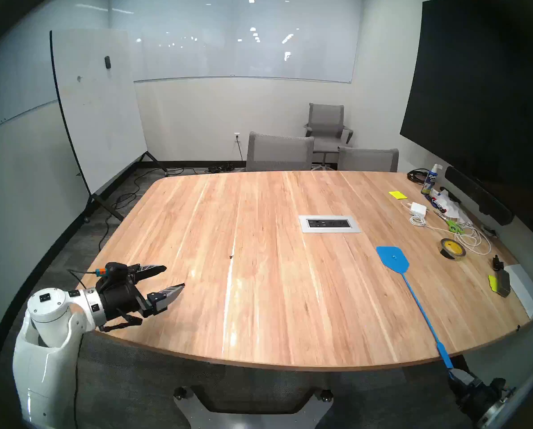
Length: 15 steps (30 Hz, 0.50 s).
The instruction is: Swat a bug on table
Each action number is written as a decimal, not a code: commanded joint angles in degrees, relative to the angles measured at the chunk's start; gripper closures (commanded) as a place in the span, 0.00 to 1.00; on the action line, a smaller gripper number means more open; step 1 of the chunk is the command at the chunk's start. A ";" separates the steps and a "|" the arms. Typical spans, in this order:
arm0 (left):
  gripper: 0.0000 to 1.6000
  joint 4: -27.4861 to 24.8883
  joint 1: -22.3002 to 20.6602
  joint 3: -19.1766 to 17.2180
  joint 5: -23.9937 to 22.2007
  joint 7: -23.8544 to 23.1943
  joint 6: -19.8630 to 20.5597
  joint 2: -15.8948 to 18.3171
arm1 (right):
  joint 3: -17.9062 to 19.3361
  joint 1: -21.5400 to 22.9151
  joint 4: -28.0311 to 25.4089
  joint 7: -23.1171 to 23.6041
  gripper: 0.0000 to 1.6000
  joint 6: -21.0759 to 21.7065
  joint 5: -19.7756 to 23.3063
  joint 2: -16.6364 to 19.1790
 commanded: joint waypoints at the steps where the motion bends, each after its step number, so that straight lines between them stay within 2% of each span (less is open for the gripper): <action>1: 0.00 -0.92 -0.06 -0.03 -0.03 -0.09 0.11 0.11 | 0.32 -0.17 -0.24 0.65 0.30 -0.10 0.21 0.43; 3: 0.00 -0.92 -0.07 -0.03 -0.02 -0.10 0.12 0.10 | 0.34 -0.14 -0.18 0.65 0.32 -0.07 0.20 0.45; 8: 0.00 -0.92 -0.07 -0.04 0.01 -0.12 0.12 0.08 | 0.44 0.00 -0.10 0.35 0.26 0.14 0.18 0.42; 10: 0.00 -0.92 -0.08 -0.05 0.02 -0.13 0.12 0.07 | 0.49 0.12 -0.09 0.11 0.20 0.21 0.12 0.38; 11: 0.00 -0.92 -0.08 -0.05 0.02 -0.13 0.12 0.07 | 0.48 0.16 -0.06 0.08 0.09 0.21 0.10 0.39; 12: 0.00 -0.92 -0.08 -0.05 0.02 -0.14 0.12 0.06 | 0.52 0.22 -0.08 -0.06 0.04 0.24 0.07 0.34; 13: 0.00 -0.92 -0.08 -0.05 0.03 -0.14 0.13 0.06 | 0.55 0.27 -0.08 -0.13 0.00 0.28 0.06 0.33; 15: 0.00 -0.92 -0.08 -0.06 0.04 -0.15 0.13 0.05 | 0.62 0.38 -0.08 -0.30 0.00 0.36 0.05 0.31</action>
